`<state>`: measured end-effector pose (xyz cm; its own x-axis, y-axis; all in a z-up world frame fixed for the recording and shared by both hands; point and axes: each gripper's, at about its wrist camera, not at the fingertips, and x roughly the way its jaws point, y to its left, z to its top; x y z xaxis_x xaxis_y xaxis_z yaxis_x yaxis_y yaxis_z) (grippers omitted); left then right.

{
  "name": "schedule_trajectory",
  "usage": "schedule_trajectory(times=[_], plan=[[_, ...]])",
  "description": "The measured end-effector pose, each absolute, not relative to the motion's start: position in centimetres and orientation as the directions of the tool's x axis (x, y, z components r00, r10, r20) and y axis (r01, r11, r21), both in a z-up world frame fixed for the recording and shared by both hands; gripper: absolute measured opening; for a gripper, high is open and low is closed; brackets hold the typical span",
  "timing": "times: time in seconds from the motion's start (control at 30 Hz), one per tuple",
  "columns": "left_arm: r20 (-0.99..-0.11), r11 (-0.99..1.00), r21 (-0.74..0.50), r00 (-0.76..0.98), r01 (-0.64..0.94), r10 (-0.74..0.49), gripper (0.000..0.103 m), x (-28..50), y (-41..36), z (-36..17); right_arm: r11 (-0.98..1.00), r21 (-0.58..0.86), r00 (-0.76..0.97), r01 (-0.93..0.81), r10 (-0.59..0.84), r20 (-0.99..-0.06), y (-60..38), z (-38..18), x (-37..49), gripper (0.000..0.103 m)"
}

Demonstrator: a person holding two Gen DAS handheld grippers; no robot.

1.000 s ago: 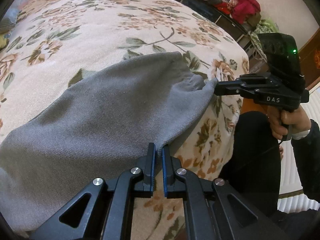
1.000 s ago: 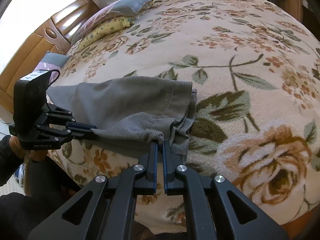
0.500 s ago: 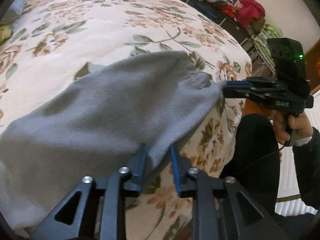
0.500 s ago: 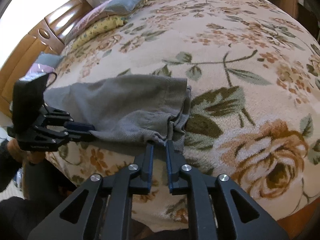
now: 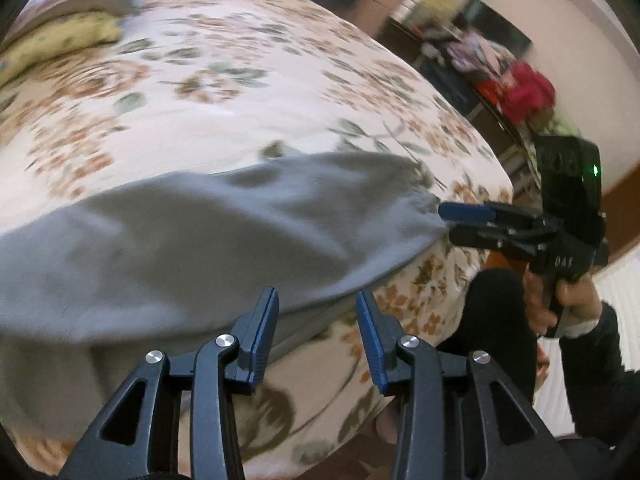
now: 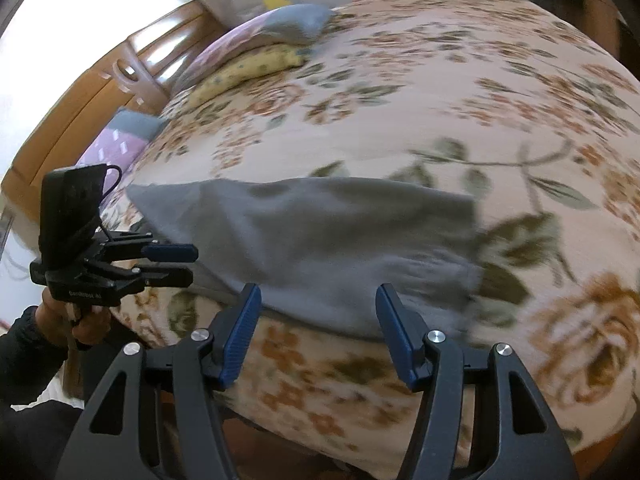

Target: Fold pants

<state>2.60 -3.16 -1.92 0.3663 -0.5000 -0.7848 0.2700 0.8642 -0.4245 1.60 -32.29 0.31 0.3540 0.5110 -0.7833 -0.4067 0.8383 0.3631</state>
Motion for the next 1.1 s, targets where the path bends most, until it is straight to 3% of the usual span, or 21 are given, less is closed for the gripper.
schedule_trajectory(times=[0.43,1.1], plan=[[-0.770,0.897,-0.440,0.503,0.028,-0.393,0.043,-1.3,6.3,-1.4,0.725,0.364,0.245,-0.584,0.585,-0.773,-20.2,0.1,1.7,0.061],[-0.747,0.880,-0.460,0.588,-0.117,-0.312,0.046,-2.6,13.1,-0.8,0.657,0.277,0.201,-0.701,0.555,-0.807,-10.6,-0.9,1.4,0.061]])
